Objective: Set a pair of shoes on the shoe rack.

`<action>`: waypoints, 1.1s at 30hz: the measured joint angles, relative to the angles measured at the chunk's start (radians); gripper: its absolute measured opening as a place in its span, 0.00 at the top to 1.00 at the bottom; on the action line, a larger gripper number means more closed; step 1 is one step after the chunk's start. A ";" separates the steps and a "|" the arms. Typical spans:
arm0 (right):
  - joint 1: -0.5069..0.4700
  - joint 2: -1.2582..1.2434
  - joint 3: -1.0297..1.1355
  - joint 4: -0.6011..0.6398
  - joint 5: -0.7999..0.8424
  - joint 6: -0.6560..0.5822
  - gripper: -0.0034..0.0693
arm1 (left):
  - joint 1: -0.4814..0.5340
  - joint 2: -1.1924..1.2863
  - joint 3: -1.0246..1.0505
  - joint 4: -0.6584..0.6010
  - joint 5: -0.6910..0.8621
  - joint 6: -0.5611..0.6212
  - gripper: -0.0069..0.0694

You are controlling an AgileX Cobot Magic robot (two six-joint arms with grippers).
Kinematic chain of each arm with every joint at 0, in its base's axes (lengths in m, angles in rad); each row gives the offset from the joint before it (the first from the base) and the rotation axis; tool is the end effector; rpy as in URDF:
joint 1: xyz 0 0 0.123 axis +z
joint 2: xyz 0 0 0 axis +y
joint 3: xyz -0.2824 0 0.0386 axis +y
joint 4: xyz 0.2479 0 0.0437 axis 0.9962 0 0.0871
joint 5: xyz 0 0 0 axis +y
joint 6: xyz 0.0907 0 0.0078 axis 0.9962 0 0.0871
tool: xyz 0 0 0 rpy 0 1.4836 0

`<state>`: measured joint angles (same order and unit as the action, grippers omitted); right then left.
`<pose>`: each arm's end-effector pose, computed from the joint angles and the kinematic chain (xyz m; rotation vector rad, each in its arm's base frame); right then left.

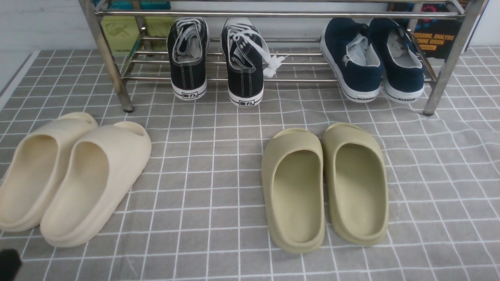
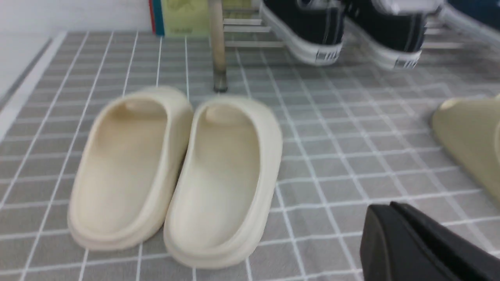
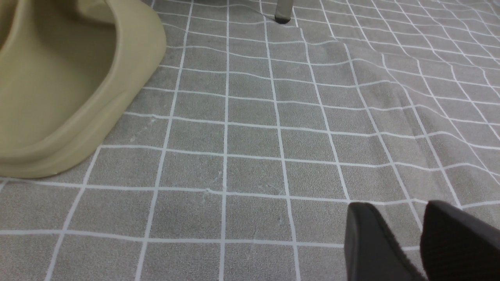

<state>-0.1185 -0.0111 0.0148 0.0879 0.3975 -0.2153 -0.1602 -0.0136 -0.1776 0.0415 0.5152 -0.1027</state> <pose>0.0518 -0.0030 0.1731 -0.0381 1.8853 -0.1411 0.0404 -0.0046 0.2263 0.0701 1.8081 -0.1429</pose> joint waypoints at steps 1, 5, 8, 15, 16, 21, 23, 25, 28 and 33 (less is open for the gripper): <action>-0.001 0.000 0.000 0.000 0.000 0.000 0.62 | 0.003 0.000 0.039 0.005 -0.017 -0.009 0.93; -0.001 0.000 0.000 0.000 0.001 0.000 0.62 | 0.035 0.000 0.172 0.016 -0.074 -0.097 0.93; -0.001 0.000 0.000 0.000 0.001 0.000 0.62 | 0.064 0.000 0.201 0.016 -0.083 -0.109 0.93; -0.001 0.000 0.000 0.000 0.001 0.000 0.62 | 0.112 0.000 0.205 -0.001 -0.103 -0.090 0.93; -0.001 0.000 0.000 0.000 0.001 0.000 0.62 | 0.114 0.000 0.205 -0.004 -0.103 -0.090 0.93; -0.001 0.000 0.000 0.000 0.001 0.000 0.62 | 0.115 0.000 0.205 -0.015 -0.112 -0.090 0.93; -0.001 0.000 0.000 0.000 0.001 0.000 0.62 | 0.115 0.000 0.205 -0.025 -0.115 -0.090 0.93; -0.001 0.000 0.000 0.000 0.001 0.000 0.62 | 0.115 0.000 0.205 -0.029 -0.116 -0.090 0.93; -0.001 0.000 0.000 0.000 0.001 0.000 0.62 | 0.115 0.000 0.205 -0.031 -0.116 -0.090 0.93; -0.001 0.000 0.000 0.000 0.001 0.000 0.62 | 0.115 0.000 0.205 -0.032 -0.116 -0.090 0.93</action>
<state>-0.1193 -0.0111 0.0148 0.0879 0.3987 -0.2153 -0.0453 -0.0136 0.0271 0.0091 0.3988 -0.1930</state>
